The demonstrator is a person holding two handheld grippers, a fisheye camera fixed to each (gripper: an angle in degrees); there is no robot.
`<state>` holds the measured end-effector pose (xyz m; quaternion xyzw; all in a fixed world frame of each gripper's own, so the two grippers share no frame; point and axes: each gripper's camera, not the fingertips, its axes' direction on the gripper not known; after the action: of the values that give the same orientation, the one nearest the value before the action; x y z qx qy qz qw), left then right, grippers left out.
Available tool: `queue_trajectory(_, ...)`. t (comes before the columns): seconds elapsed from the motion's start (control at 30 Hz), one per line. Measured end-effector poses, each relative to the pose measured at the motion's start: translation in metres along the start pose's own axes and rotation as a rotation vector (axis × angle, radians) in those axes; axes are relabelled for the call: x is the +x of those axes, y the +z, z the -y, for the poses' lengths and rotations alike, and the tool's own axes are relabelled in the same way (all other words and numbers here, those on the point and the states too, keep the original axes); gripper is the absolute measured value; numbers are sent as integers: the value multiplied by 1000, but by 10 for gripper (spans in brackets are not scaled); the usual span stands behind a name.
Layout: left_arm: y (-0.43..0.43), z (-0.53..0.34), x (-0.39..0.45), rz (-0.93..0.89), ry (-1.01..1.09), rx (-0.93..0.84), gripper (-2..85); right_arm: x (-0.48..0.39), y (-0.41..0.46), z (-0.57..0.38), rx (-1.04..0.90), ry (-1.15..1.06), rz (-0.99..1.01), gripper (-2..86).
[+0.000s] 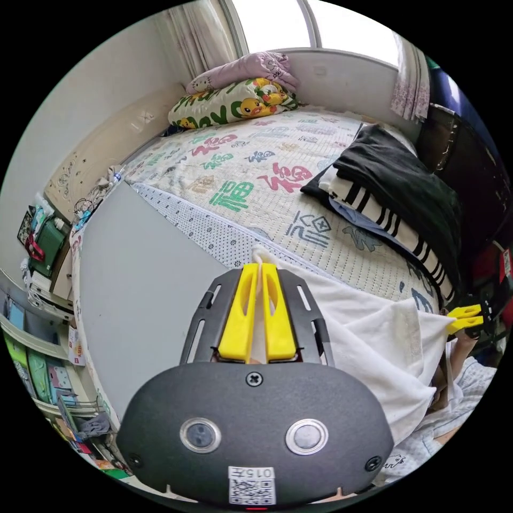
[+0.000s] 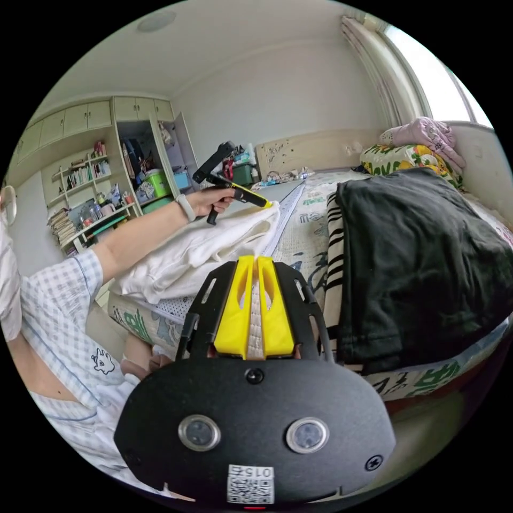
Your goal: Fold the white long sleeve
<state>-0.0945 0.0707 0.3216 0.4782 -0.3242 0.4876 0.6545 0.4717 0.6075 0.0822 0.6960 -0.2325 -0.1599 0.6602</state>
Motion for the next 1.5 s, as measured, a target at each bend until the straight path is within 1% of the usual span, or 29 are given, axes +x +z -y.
queue_trajectory(0.1, -16, -6, 8, 2, -3, 102, 6, 4, -17, -6, 40, 13, -96, -4)
queue_trajectory(0.17, -34, -14, 13, -22, -15, 206, 4, 6, -38, -8, 100, 34, -162, -5)
queue_trajectory(0.23, -51, -27, 11, -78, -30, 293, 4, -1, -59, -8, 165, 22, -171, -5)
queue_trajectory(0.3, -69, -50, 4, -122, -21, 378, 4, -21, -75, -8, 209, -44, -161, -4)
queue_trajectory(0.4, -96, -115, -31, -212, -47, 488, 3, -68, -83, -6, 220, -215, -11, -2)
queue_trajectory(0.47, -111, -187, -76, -312, -100, 567, 4, -115, -72, -3, 205, -342, 129, 1)
queue_trajectory(0.5, -114, -207, -89, -334, -116, 583, 4, -127, -66, -3, 197, -370, 168, 1)
queue_trajectory(0.57, -112, -287, -135, -401, -166, 621, 4, -176, -26, -2, 118, -461, 318, 2)
queue_trajectory(0.6, -108, -306, -145, -409, -180, 616, 4, -188, -12, -3, 87, -479, 349, 2)
queue_trajectory(0.67, -85, -381, -182, -430, -264, 580, 4, -227, 50, -15, -70, -518, 449, 2)
queue_trajectory(0.7, -79, -401, -191, -430, -293, 586, 3, -235, 66, -20, -116, -528, 469, 1)
queue_trajectory(0.77, -66, -489, -227, -432, -440, 719, 3, -255, 110, -43, -253, -557, 507, 0)
queue_trajectory(0.8, -65, -508, -237, -442, -479, 750, 3, -258, 116, -48, -269, -561, 512, 0)
queue_trajectory(0.83, -65, -537, -255, -460, -570, 776, 10, -260, 122, -55, -284, -568, 517, -1)
queue_trajectory(0.87, -67, -554, -263, -465, -616, 776, 28, -261, 123, -60, -282, -575, 506, -1)
queue_trajectory(0.9, -68, -559, -262, -458, -616, 771, 42, -260, 123, -62, -277, -579, 504, -1)
queue_trajectory(1.0, -57, -553, -237, -368, -579, 678, 82, -252, 120, -72, -264, -564, 527, 0)
queue_trajectory(1.1, -16, -508, -207, -389, -481, 486, 108, -245, 124, -80, -271, -518, 568, 2)
queue_trajectory(1.17, 28, -474, -178, -360, -411, 296, 117, -243, 126, -85, -272, -497, 580, 3)
queue_trajectory(1.23, 54, -457, -157, -353, -362, 189, 115, -246, 125, -90, -275, -501, 575, 3)
queue_trajectory(1.27, 63, -451, -147, -373, -338, 164, 108, -248, 124, -92, -271, -506, 568, 4)
queue_trajectory(1.4, 55, -454, -125, -340, -309, 229, 51, -258, 117, -99, -259, -527, 544, 4)
queue_trajectory(1.47, 32, -469, -123, -371, -336, 347, 34, -269, 114, -101, -269, -555, 559, 4)
queue_trajectory(1.5, 24, -474, -122, -379, -340, 379, 31, -273, 114, -101, -278, -564, 563, 4)
